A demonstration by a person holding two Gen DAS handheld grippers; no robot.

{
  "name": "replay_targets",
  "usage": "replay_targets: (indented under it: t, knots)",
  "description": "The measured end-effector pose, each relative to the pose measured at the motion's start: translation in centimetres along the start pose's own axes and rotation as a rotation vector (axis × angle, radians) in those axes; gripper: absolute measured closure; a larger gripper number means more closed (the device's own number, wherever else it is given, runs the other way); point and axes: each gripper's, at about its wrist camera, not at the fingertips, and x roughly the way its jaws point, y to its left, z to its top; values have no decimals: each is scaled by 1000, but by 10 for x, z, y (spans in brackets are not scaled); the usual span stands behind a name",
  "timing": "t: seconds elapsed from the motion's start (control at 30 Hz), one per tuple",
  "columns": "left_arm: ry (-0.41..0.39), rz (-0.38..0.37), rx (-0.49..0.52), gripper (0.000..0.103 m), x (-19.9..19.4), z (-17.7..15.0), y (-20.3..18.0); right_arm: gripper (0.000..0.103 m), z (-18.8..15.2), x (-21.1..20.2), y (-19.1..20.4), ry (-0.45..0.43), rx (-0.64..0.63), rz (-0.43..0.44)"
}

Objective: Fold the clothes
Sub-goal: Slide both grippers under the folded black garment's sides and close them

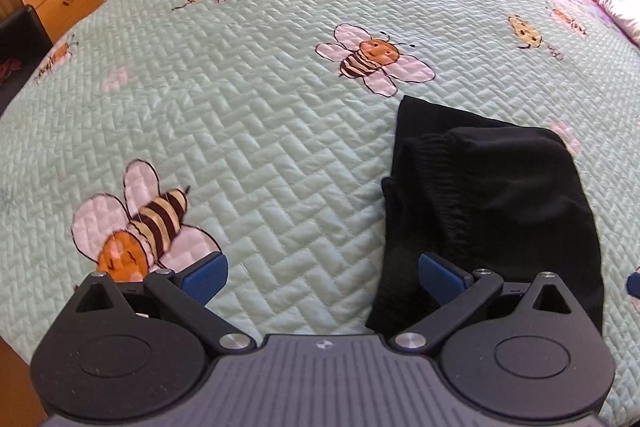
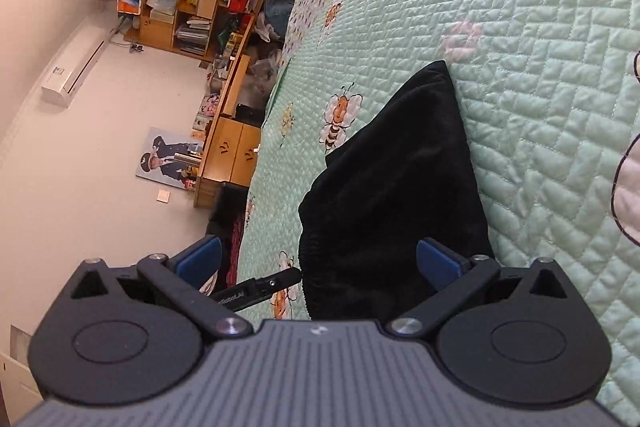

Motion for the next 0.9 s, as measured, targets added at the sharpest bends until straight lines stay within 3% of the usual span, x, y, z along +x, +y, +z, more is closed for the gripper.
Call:
replay_targets:
  t: [0.23,0.4,0.57,0.7,0.9]
  knots:
    - [30,-129,-58,2,3,6,8,0,9,-9,-7,-10,13,22]
    - [73,-155,-59,1,16,5,10,0,10,-17,-9,-30,-9,-2]
    - [124,-242,-55,2,43,13,17,0,19,-11,-26,-1,-28,-82]
    - [176,-327,-116,1,62,17,29,0,27,0,-44,20,-36,-163]
    - [140,-359,-201,2,51,18,57,0,33,11,-53,43,-37,-160]
